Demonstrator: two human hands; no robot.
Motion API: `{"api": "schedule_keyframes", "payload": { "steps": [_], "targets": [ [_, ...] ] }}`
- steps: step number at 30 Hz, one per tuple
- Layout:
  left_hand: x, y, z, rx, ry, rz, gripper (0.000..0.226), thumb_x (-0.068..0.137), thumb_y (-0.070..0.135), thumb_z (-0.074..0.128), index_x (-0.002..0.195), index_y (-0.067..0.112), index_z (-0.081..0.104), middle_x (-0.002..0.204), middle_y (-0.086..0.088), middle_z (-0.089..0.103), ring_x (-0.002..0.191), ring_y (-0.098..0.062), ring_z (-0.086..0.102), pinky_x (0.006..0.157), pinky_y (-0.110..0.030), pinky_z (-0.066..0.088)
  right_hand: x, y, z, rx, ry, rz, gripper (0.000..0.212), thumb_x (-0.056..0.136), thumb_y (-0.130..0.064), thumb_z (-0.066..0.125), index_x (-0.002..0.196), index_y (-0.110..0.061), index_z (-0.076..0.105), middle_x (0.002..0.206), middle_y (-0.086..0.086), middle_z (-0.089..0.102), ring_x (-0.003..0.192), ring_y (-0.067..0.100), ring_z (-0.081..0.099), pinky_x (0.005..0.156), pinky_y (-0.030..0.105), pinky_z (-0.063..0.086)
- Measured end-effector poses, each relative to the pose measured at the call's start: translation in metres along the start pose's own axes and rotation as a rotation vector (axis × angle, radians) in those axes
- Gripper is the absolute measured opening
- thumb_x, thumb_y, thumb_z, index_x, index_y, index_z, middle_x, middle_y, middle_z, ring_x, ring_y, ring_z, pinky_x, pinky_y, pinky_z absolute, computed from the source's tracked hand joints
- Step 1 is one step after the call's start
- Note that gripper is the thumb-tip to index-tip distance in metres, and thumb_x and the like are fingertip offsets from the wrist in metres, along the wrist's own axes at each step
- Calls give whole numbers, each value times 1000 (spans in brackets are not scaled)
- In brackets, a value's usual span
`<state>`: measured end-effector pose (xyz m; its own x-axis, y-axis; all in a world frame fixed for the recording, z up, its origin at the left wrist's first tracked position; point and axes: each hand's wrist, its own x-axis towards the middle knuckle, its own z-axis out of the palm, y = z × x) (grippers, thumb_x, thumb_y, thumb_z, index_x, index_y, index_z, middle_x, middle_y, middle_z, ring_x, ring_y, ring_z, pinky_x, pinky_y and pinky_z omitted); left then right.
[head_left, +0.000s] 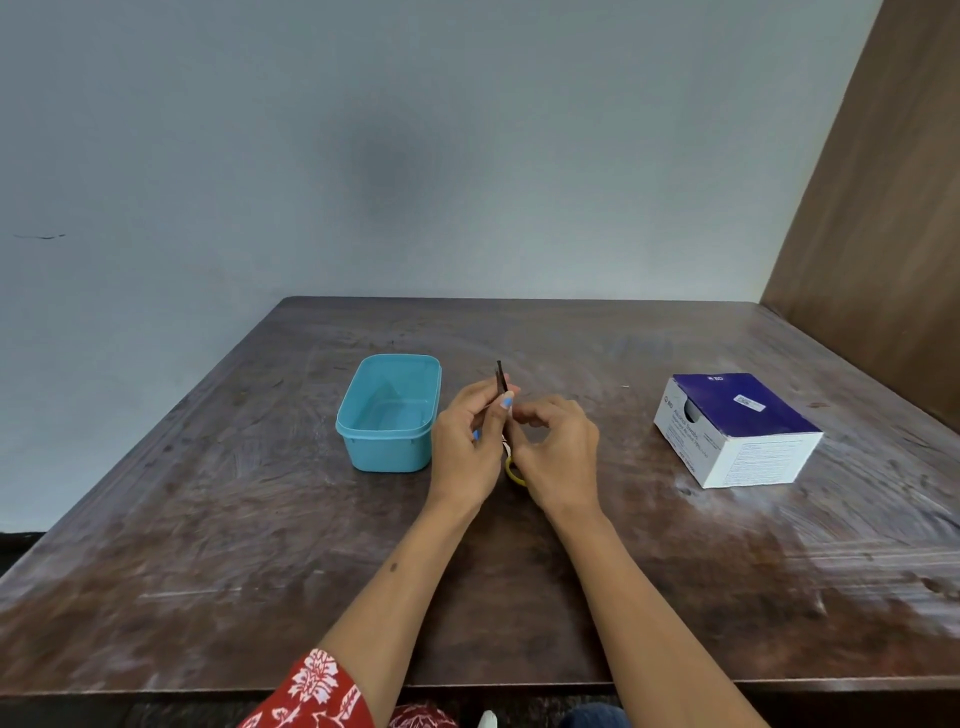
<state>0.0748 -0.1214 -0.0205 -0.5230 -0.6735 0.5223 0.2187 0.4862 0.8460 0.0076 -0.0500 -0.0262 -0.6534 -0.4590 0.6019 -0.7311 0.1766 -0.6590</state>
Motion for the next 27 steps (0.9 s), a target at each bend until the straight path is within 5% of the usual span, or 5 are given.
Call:
{"api": "schedule_keyframes", "payload": {
  "steps": [27],
  "targets": [
    [-1,0,0,20,-23,-43,25,93,14,54,115,13,64,104,8,66,99,-6,63,87,-24,52,0,1,1,-72,-42,54,12,82,-20,69,92,-14,73,88,0,69,85,14,56,68,16,35]
  ]
}}
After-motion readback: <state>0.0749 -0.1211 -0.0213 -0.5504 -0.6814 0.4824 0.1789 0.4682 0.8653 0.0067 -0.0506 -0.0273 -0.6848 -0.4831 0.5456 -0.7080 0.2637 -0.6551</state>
